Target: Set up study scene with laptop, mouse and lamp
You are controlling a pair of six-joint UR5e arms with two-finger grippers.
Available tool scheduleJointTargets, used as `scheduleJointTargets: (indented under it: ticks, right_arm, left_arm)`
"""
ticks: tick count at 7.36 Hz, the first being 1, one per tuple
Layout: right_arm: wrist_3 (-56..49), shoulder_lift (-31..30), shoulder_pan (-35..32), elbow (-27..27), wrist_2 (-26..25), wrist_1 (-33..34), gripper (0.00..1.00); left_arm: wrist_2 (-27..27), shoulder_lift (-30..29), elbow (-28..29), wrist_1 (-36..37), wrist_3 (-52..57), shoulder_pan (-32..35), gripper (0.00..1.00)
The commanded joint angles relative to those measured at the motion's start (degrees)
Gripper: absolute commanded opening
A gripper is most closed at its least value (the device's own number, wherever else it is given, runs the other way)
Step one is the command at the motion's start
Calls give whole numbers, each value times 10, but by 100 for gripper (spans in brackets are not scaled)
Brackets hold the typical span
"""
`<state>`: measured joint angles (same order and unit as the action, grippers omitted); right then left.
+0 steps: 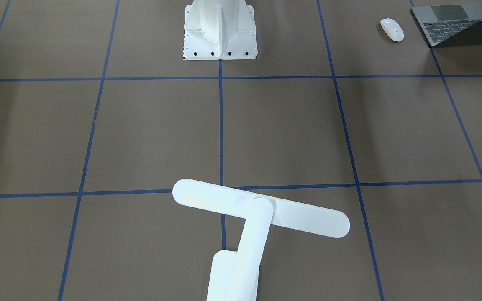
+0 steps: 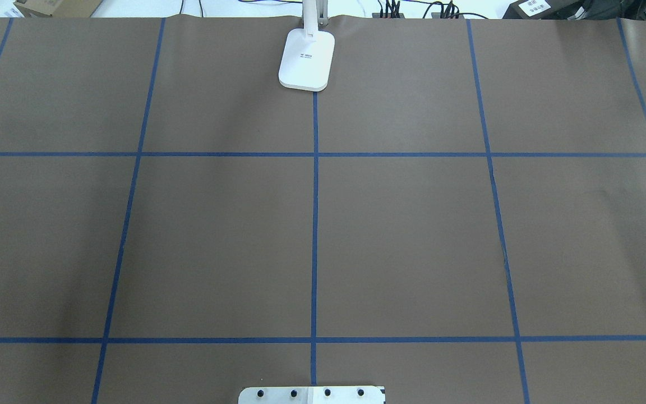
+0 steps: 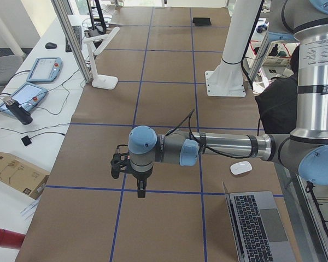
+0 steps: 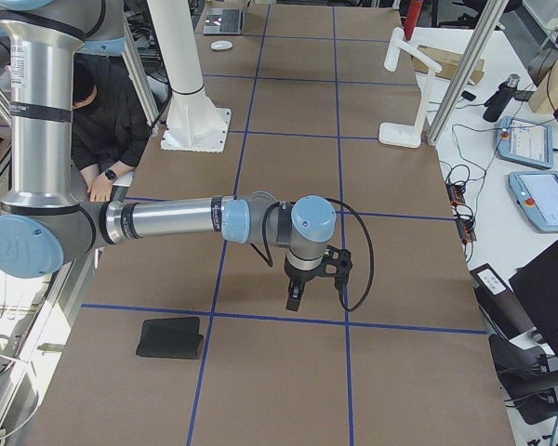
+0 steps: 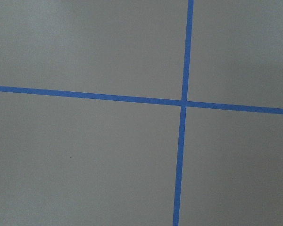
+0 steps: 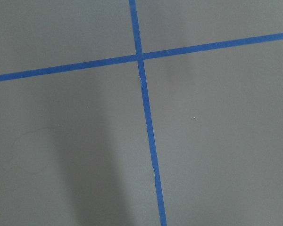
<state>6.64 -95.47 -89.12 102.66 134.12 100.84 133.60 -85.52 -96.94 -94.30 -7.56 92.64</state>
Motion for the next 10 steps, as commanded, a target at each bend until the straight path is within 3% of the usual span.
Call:
scheduleJointTargets:
  ticks: [1,5,10]
  right_arm:
    - [-2,-1,0,2,-1,0,100]
    - [-1,-2,0,3,-1,0,100]
    - [-1,0,0,24,5,0,100]
  left_arm:
    - [0,0,1,0,0,0,99]
    - [-29,-3,-2,0,-1,-2,99]
    - [-22,-6,-11,-6,-2,-3,99]
